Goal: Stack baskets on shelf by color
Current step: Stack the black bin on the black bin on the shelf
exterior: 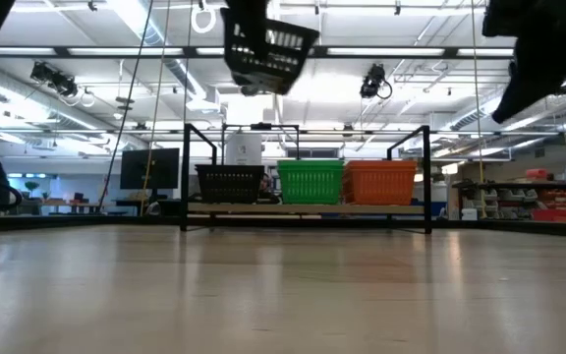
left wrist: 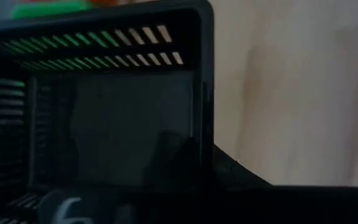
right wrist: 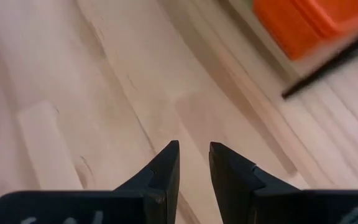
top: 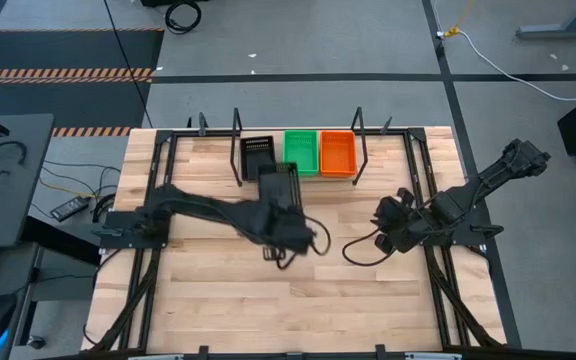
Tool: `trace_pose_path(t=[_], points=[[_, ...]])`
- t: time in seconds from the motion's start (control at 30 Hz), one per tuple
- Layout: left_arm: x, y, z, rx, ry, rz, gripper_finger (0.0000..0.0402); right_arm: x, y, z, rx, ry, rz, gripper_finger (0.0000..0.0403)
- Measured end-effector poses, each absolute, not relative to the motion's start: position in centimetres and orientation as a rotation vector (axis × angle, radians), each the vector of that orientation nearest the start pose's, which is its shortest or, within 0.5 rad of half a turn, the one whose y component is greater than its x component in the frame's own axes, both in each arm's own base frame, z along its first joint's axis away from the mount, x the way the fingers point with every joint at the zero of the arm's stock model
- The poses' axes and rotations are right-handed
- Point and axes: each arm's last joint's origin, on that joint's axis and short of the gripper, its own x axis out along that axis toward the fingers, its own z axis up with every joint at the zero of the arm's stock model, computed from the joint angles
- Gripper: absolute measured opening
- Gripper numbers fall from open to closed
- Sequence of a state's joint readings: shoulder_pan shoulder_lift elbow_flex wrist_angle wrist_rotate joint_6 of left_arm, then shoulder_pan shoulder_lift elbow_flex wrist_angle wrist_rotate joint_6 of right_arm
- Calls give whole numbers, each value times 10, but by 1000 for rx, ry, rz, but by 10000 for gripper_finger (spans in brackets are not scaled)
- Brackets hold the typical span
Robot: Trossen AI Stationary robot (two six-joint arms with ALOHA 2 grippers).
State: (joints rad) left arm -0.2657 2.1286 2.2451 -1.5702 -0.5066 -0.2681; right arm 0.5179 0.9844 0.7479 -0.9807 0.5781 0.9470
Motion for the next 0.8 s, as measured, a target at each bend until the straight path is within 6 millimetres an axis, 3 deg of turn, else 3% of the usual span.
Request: trace_pose_path(t=[0.13, 0.27, 0.57, 0.8], points=[[378, -67, 335, 320, 1319, 398, 2, 153, 67, 243, 191, 783, -487, 93], [366, -34, 334, 281, 1345, 414, 2, 162, 70, 249, 137, 675, -460, 93], [345, 37, 288, 210, 1288, 390, 2, 176, 79, 258, 94, 547, -400, 93], [325, 68, 262, 187, 1284, 365, 2, 179, 82, 253, 73, 578, -391, 93]])
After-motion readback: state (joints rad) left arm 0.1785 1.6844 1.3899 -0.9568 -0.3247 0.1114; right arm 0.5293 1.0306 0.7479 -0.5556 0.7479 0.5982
